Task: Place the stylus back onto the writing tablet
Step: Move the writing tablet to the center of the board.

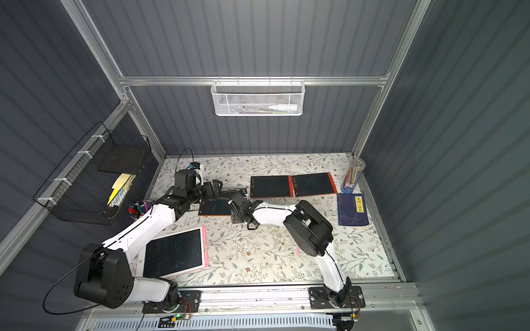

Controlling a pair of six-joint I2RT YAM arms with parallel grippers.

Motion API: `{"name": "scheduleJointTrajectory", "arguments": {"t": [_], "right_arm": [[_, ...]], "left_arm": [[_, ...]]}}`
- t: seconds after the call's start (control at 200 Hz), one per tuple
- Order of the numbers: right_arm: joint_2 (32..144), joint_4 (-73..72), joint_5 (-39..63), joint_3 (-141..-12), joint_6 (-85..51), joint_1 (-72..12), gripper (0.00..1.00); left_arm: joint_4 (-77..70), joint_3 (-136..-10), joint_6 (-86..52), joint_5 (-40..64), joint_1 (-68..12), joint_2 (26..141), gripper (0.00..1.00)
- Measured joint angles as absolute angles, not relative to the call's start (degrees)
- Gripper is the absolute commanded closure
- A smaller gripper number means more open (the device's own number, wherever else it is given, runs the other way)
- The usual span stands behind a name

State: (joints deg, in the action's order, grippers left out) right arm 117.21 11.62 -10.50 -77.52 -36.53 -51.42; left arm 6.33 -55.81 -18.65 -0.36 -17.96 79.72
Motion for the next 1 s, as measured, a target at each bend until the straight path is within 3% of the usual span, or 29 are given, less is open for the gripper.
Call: {"name": "scheduleJointTrajectory", "arguments": {"t": [0.445, 1.001], "right_arm": [[90.1, 6.6, -4.1, -57.1, -31.8, -48.4, 0.01], [69.5, 10.2, -2.6, -48.8, -31.0, -42.0, 0.01]], "left_arm": [[10.0, -50.4, -17.8, 0.2, -18.1, 81.6, 0.01], [13.9, -47.6, -24.6, -4.1, -28.1, 85.6, 0.01]]}}
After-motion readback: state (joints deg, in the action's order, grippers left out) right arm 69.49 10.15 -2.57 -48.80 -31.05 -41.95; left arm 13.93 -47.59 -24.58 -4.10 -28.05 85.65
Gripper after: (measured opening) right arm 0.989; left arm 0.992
